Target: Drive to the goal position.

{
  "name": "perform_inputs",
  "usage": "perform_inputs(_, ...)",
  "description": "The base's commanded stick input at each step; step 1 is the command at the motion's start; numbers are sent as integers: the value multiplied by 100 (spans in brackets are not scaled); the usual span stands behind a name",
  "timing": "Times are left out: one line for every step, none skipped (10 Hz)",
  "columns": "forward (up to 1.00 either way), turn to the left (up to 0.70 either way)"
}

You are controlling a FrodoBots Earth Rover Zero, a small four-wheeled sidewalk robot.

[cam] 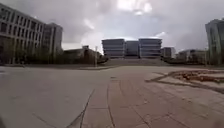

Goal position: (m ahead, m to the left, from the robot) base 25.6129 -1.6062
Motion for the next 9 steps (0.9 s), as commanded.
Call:
perform_inputs(100,-1)
perform_inputs(100,0)
perform_inputs(100,0)
perform_inputs(100,0)
perform_inputs(100,0)
perform_inputs(100,0)
perform_inputs(100,0)
perform_inputs(100,0)
perform_inputs(100,0)
